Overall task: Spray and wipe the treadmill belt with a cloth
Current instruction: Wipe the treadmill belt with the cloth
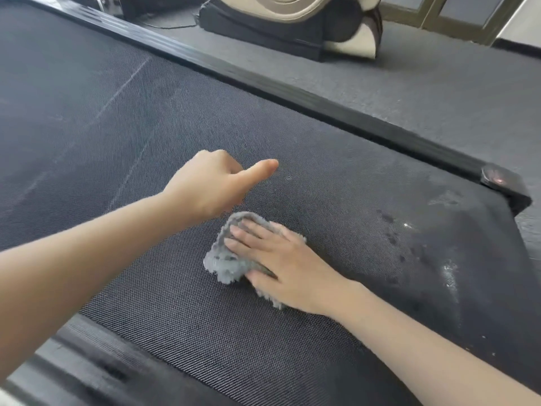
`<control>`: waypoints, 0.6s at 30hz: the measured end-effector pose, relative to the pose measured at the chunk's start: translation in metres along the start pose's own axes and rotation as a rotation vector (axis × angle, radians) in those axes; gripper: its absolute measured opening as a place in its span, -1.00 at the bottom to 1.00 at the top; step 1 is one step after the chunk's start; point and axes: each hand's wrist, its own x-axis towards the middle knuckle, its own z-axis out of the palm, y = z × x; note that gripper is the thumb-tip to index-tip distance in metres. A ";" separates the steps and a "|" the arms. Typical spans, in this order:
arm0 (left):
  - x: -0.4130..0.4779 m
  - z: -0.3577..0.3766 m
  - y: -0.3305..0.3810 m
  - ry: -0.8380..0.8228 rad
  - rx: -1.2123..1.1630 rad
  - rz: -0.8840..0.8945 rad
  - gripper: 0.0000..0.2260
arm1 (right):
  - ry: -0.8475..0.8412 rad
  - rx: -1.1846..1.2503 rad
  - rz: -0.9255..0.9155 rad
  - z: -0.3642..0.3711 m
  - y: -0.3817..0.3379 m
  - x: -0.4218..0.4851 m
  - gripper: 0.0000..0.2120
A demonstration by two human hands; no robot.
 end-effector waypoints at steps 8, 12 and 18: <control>-0.006 -0.016 -0.022 0.043 -0.035 -0.052 -0.35 | 0.124 -0.058 0.398 -0.035 0.083 0.038 -0.53; -0.010 -0.017 -0.022 0.030 -0.046 -0.058 -0.34 | 0.191 -0.080 0.670 -0.052 0.133 0.073 -0.50; -0.021 -0.024 -0.015 0.029 -0.028 -0.043 -0.35 | 0.134 -0.008 0.588 -0.046 0.087 0.067 -0.51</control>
